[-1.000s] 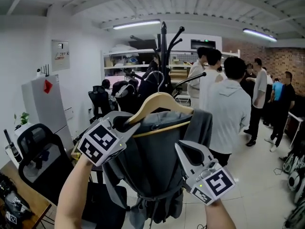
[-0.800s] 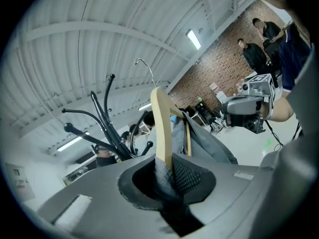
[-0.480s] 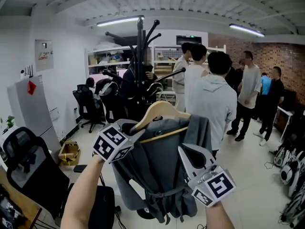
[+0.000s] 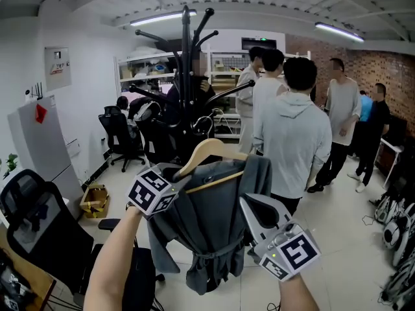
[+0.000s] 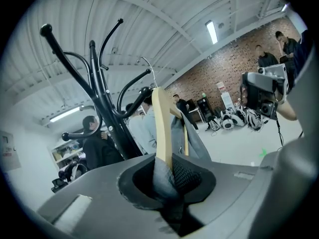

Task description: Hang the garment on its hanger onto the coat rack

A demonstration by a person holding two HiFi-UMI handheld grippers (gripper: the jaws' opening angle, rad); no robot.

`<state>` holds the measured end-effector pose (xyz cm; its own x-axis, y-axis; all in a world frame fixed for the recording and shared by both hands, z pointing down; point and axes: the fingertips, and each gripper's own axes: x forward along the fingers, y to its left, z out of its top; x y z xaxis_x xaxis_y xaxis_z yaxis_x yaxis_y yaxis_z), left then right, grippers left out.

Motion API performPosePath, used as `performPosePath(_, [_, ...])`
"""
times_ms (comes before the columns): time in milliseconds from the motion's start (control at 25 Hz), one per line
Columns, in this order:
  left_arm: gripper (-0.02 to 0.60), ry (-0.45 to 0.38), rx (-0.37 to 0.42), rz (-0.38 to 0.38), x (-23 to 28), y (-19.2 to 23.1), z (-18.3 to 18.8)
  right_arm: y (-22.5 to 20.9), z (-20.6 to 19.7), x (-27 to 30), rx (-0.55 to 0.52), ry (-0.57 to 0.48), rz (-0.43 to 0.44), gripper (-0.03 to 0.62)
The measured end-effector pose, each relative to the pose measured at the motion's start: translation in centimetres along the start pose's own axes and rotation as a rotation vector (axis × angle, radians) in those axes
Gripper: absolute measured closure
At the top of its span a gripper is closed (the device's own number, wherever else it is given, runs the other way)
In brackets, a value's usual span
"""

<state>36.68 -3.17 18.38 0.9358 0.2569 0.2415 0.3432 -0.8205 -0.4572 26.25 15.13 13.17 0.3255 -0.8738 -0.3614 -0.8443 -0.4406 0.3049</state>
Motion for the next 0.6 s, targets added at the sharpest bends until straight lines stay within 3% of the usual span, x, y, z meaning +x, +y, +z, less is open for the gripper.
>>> performPosePath(240, [0.515, 0.054, -0.003, -0.015, 2.0, 0.9, -2.3, -0.1, -1.4, 1.5, 0.016, 0.003, 0.019, 0.592])
performPosePath(600, [0.515, 0.083, -0.102, -0.002, 4.1, 3.9, -5.7, -1.0, -3.5, 3.3, 0.030, 0.024, 0.031, 0.592])
